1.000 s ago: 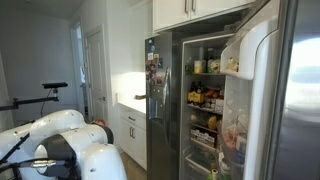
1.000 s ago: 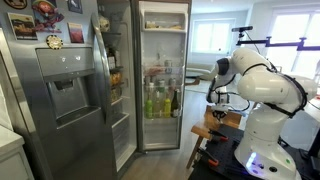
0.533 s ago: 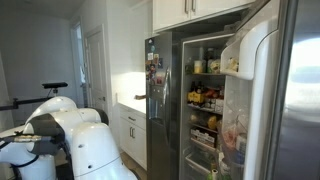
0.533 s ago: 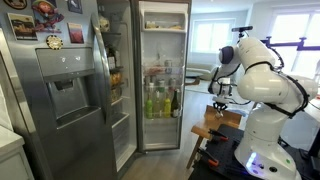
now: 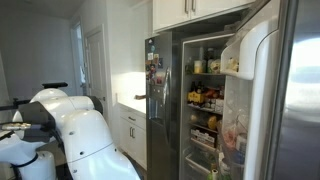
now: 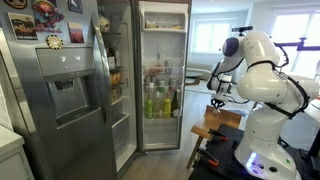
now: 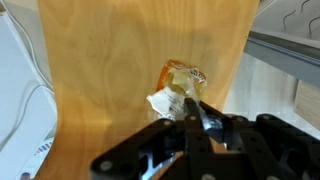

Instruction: Put the plastic pack in the top right component in the refrigerator and close the component door

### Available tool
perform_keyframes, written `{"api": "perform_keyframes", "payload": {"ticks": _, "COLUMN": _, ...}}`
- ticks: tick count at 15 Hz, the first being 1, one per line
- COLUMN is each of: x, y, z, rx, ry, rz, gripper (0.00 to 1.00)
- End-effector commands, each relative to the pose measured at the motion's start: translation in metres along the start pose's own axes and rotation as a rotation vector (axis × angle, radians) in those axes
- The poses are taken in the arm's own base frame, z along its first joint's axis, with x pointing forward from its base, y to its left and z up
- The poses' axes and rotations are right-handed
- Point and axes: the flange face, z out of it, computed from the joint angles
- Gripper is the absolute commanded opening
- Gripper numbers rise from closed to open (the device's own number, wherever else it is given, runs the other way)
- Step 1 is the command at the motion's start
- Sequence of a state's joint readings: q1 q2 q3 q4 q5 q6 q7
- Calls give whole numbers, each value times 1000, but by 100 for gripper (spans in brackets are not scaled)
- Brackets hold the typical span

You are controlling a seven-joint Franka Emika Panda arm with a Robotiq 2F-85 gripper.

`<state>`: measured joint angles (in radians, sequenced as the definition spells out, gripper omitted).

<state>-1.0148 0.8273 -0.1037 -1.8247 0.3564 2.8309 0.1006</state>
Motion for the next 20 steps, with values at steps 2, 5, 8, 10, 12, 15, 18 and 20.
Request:
{"api": "perform_keyframes", "payload": {"ticks": 2, "x": -30, "y": 7, "z": -41, "rx": 94, "ry": 15, "rz": -37, "gripper": 2}}
{"api": "perform_keyframes", "payload": {"ticks": 5, "x": -42, "y": 12, "z": -59, "rx": 141, "ry": 7, "rz": -30, "gripper": 2}}
{"api": "perform_keyframes", "payload": {"ticks": 8, "x": -47, "y": 19, "z": -79, "rx": 173, "ry": -6, "rz": -4, "gripper": 2}}
{"api": "perform_keyframes", "payload": {"ticks": 10, "x": -49, "y": 23, "z": -93, "rx": 190, "ry": -7, "rz": 15, "gripper": 2}}
{"api": "perform_keyframes", "payload": {"ticks": 12, "x": -51, "y": 26, "z": -105, "rx": 193, "ry": -4, "rz": 24, "gripper": 2}}
{"api": "perform_keyframes", "payload": {"ticks": 15, "x": -40, "y": 24, "z": -93, "rx": 177, "ry": 12, "rz": 30, "gripper": 6}}
{"api": "perform_keyframes", "payload": {"ticks": 18, "x": -40, "y": 26, "z": -99, "rx": 174, "ry": 18, "rz": 30, "gripper": 6}}
{"api": "perform_keyframes", "payload": {"ticks": 20, "x": -41, "y": 27, "z": -99, "rx": 173, "ry": 17, "rz": 30, "gripper": 6}}
